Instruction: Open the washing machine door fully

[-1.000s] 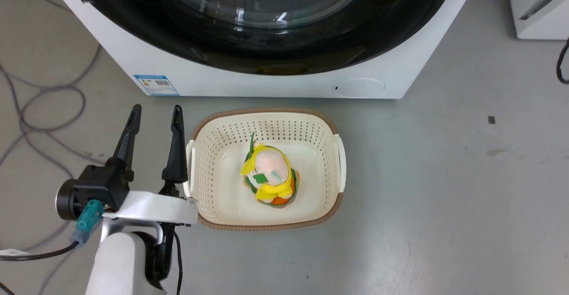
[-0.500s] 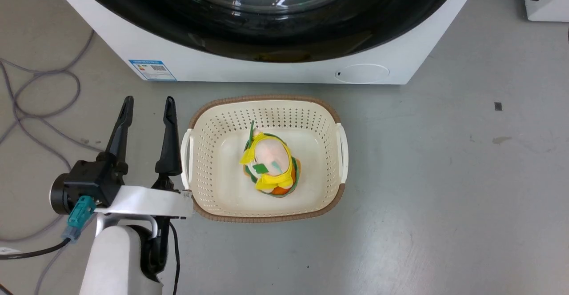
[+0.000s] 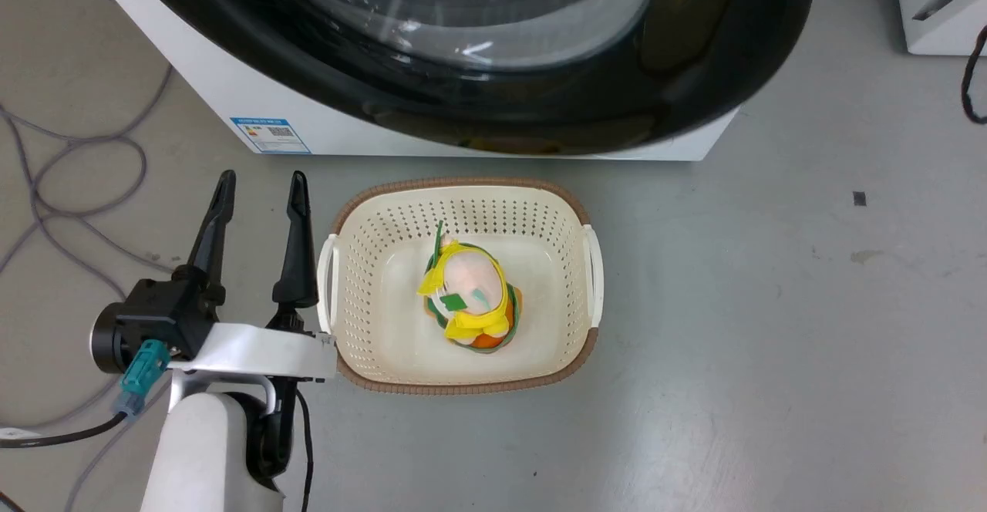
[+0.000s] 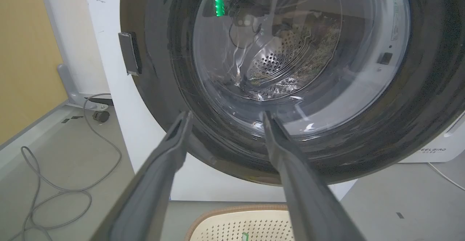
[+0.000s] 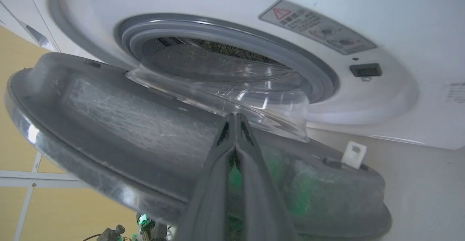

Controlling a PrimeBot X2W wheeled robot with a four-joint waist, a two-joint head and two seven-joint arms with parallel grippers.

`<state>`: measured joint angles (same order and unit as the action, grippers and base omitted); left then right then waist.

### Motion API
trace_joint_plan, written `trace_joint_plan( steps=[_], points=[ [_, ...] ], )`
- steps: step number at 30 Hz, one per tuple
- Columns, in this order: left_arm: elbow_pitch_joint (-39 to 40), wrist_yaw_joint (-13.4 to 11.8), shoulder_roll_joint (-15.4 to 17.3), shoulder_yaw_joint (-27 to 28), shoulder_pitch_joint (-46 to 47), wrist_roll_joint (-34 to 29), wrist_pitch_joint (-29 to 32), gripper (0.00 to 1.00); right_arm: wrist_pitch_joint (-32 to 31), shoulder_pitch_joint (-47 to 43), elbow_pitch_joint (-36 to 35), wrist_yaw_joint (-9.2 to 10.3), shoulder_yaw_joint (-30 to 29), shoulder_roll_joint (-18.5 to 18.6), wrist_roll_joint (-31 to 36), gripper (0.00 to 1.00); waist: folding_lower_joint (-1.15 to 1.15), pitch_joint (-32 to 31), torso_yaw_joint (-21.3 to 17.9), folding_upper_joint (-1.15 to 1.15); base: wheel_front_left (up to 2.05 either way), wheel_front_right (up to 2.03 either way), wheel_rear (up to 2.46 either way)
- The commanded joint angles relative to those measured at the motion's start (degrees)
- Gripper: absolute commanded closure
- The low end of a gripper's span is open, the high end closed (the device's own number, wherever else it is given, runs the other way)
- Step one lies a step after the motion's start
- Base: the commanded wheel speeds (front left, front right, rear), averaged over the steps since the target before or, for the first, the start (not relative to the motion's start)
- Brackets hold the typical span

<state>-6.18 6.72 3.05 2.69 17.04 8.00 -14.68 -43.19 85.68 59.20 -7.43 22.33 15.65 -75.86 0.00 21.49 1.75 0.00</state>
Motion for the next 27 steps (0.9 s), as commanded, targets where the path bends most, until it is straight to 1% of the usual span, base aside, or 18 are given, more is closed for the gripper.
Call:
trace_joint_plan(
  steps=[1,8,11,15,27],
  points=[
    [-0.2,0.2,0.1,0.0,0.1,-0.4,-0.3,0.00,-0.7,-1.7,-0.6,-0.06,-0.1,-0.4,-0.4,1.00,0.00,-0.3,0.0,0.00,0.00,0.00,0.00],
    [-1.1,0.3,0.0,0.1,-1.2,-0.6,-0.3,0.00,-5.7,-6.3,-3.6,-0.06,-0.8,-0.2,-2.3,1.00,0.00,-2.9,0.0,0.00,0.00,0.00,0.00],
    [-1.5,0.3,0.0,0.2,-2.2,-0.8,-0.3,0.00,-9.2,-9.6,-5.5,-0.06,-0.8,-0.7,-3.6,1.00,0.00,-4.6,-0.1,0.00,0.00,0.00,0.00],
    [-2.2,0.3,0.1,0.2,-4.0,-1.3,-0.3,0.00,-12.0,-14.6,-8.5,-0.06,-0.4,-0.9,-4.3,1.00,0.00,-6.9,0.0,0.00,0.00,0.00,0.00],
    [-3.8,0.1,0.4,-0.1,-9.4,-2.6,-0.3,0.00,-18.2,-29.3,-17.5,-0.06,-0.1,-4.4,-7.8,1.00,0.00,-13.6,0.9,0.00,0.00,0.00,0.00]
  ],
)
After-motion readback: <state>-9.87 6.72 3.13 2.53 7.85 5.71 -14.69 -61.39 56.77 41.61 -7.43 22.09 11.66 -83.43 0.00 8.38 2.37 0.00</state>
